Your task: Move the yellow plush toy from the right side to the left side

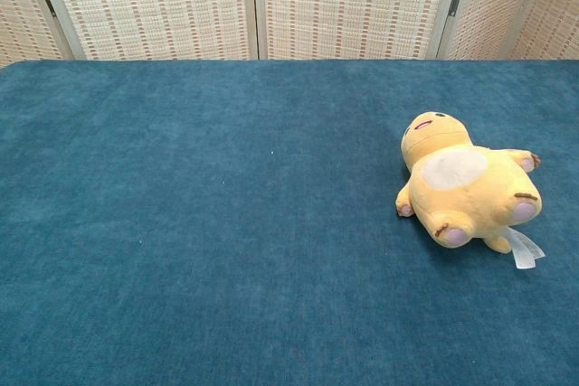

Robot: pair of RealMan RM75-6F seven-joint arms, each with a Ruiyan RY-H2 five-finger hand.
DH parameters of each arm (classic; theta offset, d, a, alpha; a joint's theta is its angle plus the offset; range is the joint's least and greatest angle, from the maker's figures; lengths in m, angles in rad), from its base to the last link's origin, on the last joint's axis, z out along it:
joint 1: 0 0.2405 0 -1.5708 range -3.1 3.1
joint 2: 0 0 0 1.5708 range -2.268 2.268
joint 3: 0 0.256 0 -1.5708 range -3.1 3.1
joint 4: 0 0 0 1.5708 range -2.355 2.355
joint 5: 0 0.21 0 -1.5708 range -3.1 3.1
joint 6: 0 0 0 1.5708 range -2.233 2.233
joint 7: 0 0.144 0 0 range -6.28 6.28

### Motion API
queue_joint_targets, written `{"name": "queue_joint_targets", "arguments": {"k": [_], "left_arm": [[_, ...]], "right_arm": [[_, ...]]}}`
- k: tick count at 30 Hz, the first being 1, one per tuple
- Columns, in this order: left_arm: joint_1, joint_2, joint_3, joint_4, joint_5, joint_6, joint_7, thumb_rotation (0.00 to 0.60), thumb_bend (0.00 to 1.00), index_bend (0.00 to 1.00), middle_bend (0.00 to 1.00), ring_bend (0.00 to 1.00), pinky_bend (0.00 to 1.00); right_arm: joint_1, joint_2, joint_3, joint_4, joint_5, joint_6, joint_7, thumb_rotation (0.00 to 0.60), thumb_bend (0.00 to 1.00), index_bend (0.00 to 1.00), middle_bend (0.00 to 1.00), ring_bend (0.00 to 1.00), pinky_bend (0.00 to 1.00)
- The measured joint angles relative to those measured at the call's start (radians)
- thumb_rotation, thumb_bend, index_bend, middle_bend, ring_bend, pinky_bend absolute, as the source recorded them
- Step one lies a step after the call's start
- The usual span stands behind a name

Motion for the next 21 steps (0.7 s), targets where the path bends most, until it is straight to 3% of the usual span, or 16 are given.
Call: {"name": "queue_joint_targets", "arguments": {"k": [6, 12, 16, 21], "left_arm": [[-0.005, -0.006, -0.001, 0.003, -0.005, -0.013, 0.009, 0.6, 0.38, 0.0, 0.0, 0.0, 0.12], [-0.008, -0.006, -0.004, 0.002, -0.008, -0.016, 0.001, 0.6, 0.38, 0.0, 0.0, 0.0, 0.12], [-0.016, -0.007, -0.009, 0.005, -0.017, -0.033, -0.01, 0.6, 0.38, 0.0, 0.0, 0.0, 0.12], [-0.025, -0.003, -0.014, 0.008, -0.042, -0.06, -0.022, 0.6, 0.38, 0.0, 0.0, 0.0, 0.13]], "right_arm": [[0.013, -0.004, 0.005, 0.002, 0.015, -0.028, -0.014, 0.6, 0.22, 0.0, 0.0, 0.0, 0.0], [0.027, 0.013, -0.034, -0.012, -0.025, -0.076, 0.025, 0.6, 0.22, 0.0, 0.0, 0.0, 0.0], [0.074, 0.01, -0.055, 0.001, -0.067, -0.158, 0.068, 0.6, 0.21, 0.0, 0.0, 0.0, 0.0], [0.148, -0.049, -0.045, 0.049, -0.093, -0.231, 0.05, 0.6, 0.21, 0.0, 0.0, 0.0, 0.0]]}}
